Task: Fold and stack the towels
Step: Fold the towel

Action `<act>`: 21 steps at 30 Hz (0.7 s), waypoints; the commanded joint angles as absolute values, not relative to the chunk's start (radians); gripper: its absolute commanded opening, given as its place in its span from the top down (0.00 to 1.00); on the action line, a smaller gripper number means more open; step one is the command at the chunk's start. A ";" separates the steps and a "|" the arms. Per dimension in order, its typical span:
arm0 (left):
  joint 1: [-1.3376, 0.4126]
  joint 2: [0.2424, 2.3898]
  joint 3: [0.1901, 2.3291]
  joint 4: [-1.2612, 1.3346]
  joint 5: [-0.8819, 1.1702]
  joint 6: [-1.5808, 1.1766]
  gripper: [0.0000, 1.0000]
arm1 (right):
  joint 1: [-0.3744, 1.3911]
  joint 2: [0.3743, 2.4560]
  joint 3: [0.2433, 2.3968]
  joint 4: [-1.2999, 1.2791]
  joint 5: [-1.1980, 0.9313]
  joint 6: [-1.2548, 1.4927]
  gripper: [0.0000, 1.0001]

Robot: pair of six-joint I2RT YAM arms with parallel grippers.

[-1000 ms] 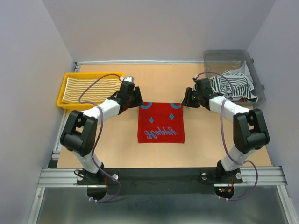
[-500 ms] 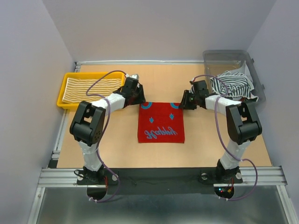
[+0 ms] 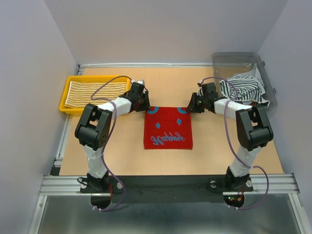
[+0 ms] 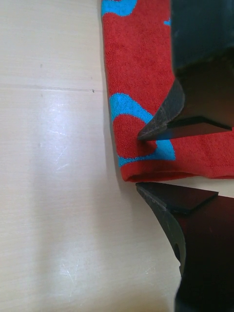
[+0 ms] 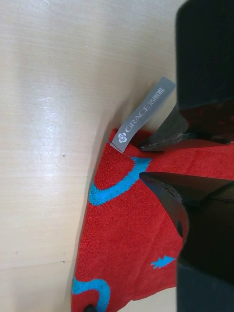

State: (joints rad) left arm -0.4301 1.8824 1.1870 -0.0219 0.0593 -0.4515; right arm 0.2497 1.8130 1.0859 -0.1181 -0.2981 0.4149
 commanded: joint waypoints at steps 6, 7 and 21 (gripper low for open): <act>-0.422 1.878 1.244 -0.028 0.066 -0.446 0.83 | 0.245 1.821 1.143 -0.072 -0.304 0.419 0.84; -0.422 1.876 1.246 -0.029 0.063 -0.442 0.93 | 0.245 1.821 1.146 -0.072 -0.301 0.417 0.88; -0.360 1.856 1.270 -0.022 0.098 -0.402 1.00 | 0.207 1.855 1.180 -0.072 -0.290 0.442 0.99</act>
